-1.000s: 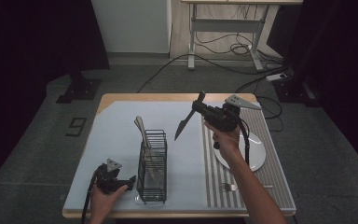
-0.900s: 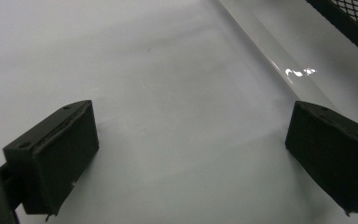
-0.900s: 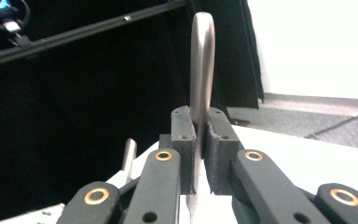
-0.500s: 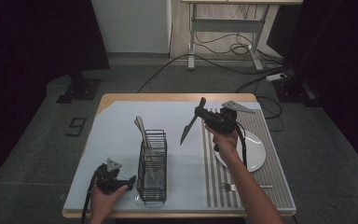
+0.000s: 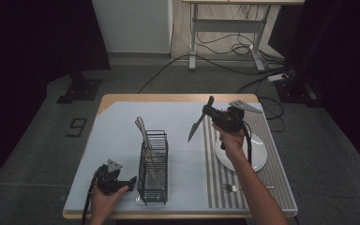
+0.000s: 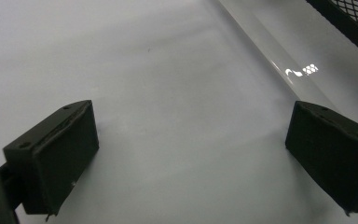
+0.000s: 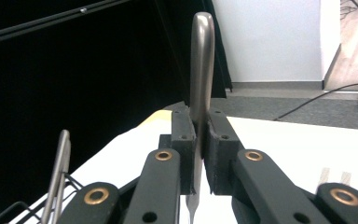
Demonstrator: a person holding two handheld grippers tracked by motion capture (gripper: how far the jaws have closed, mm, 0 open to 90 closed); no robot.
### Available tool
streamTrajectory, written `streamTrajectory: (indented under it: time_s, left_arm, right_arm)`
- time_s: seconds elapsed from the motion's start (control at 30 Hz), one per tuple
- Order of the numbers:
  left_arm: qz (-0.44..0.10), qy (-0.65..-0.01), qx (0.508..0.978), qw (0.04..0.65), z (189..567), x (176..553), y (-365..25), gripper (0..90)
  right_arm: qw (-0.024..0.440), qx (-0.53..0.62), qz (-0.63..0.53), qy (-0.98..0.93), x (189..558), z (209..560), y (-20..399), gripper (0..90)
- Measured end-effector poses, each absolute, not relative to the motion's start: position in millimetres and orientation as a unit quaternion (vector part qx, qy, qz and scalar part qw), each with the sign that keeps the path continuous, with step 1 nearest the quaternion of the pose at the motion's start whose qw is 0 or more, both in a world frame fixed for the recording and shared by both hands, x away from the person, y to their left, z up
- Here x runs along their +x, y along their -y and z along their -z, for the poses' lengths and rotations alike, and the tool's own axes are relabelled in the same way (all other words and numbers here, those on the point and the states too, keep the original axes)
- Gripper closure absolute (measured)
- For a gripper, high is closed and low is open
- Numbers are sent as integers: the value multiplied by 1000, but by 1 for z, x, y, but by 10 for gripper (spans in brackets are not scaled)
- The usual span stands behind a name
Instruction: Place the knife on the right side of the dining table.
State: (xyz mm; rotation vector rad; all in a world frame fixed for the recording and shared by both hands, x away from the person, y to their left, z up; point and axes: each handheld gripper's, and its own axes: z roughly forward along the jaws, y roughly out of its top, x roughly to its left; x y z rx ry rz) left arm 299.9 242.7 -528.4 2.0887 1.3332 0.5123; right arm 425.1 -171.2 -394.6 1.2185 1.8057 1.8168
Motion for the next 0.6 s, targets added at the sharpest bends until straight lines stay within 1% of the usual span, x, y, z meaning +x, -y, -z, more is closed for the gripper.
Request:
streamTrajectory:
  time_s: [0.6]
  left_arm:
    - [-193, -503, 787, 301, 528, 300, -243, 18]
  right_arm:
    - [175, 466, -619, -608, 452, 403, 194, 834]
